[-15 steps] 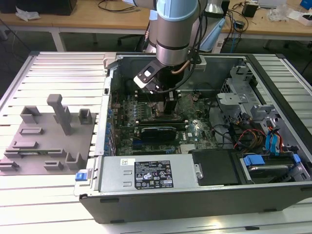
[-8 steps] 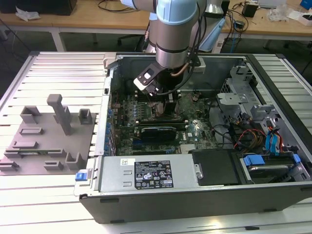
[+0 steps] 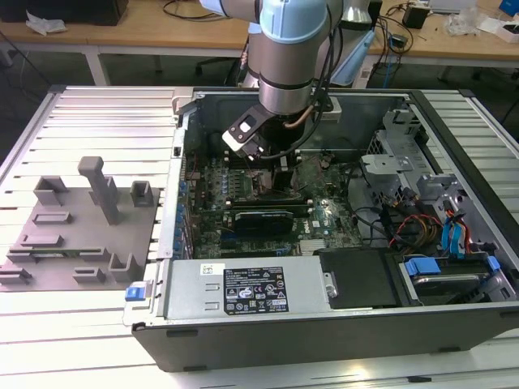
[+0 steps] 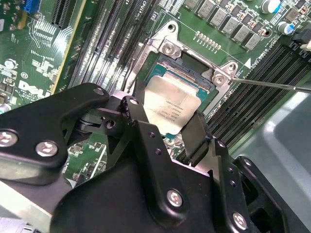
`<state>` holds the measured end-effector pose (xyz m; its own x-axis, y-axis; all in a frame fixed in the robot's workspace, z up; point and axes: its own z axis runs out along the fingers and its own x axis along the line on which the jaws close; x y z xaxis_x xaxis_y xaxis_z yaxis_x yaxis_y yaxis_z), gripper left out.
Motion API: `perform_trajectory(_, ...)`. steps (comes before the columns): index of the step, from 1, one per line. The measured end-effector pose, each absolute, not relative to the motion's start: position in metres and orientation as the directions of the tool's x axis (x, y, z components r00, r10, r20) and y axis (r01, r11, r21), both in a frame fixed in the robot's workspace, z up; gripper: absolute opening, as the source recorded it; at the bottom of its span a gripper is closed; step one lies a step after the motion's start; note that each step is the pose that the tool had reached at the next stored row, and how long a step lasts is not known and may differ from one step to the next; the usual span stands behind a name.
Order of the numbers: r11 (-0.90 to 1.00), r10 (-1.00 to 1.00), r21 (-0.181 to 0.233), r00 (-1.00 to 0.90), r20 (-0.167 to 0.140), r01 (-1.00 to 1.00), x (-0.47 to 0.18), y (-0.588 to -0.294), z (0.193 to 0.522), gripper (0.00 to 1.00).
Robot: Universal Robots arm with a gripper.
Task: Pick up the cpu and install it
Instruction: 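Place the cpu into insertion slot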
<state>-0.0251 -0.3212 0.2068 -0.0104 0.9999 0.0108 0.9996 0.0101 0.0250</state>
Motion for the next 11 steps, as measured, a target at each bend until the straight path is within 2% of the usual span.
perform_trajectory(11,0.010,1.000,0.025,-0.011,0.010,1.000,-0.0270,-0.3198,0.2011,0.55)
